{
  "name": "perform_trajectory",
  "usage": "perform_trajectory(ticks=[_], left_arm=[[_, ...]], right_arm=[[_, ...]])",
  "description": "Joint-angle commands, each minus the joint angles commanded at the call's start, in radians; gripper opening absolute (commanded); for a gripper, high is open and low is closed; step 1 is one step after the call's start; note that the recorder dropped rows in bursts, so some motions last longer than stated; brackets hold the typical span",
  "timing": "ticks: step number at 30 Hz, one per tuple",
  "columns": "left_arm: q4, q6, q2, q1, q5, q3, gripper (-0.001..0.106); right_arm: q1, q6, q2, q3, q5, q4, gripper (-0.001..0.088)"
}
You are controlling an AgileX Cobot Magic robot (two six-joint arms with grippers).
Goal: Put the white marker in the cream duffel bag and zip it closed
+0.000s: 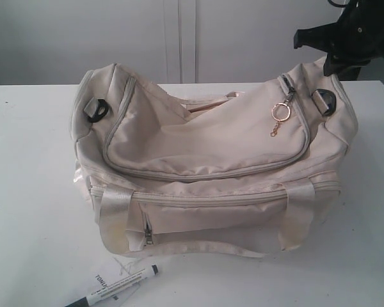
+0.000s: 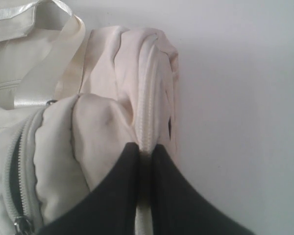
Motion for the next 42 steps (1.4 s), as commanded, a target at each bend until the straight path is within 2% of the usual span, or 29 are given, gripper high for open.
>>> perform_trajectory(ticks=[5,25,33,39,42], left_arm=[[-0.004,-0.002,0.000,0.000,-0.074,0.000,0.000],[-0.011,-0.031,0.000,0.000,-0.091,-0.004,0.000],[-0.011,-0.031,0.000,0.000,-0.077,-0.077,0.000],[-0.011,-0.031,0.002,0.000,-0.012,-0.152,0.000],[-0.007,-0.031,0.068,0.000,-0.004,-0.201,0.000]], right_arm=[[0.000,0.000,0.000,0.000,0.000,0.000,0.0000],[0.000,0.000,0.000,0.000,-0.002,0.000,0.0000],[0.000,0.000,0.000,0.000,-0.002,0.000,0.0000],[0.000,0.000,0.000,0.000,-0.004,0.000,0.0000],[0.000,0.000,0.000,0.000,-0.004,0.000,0.0000]])
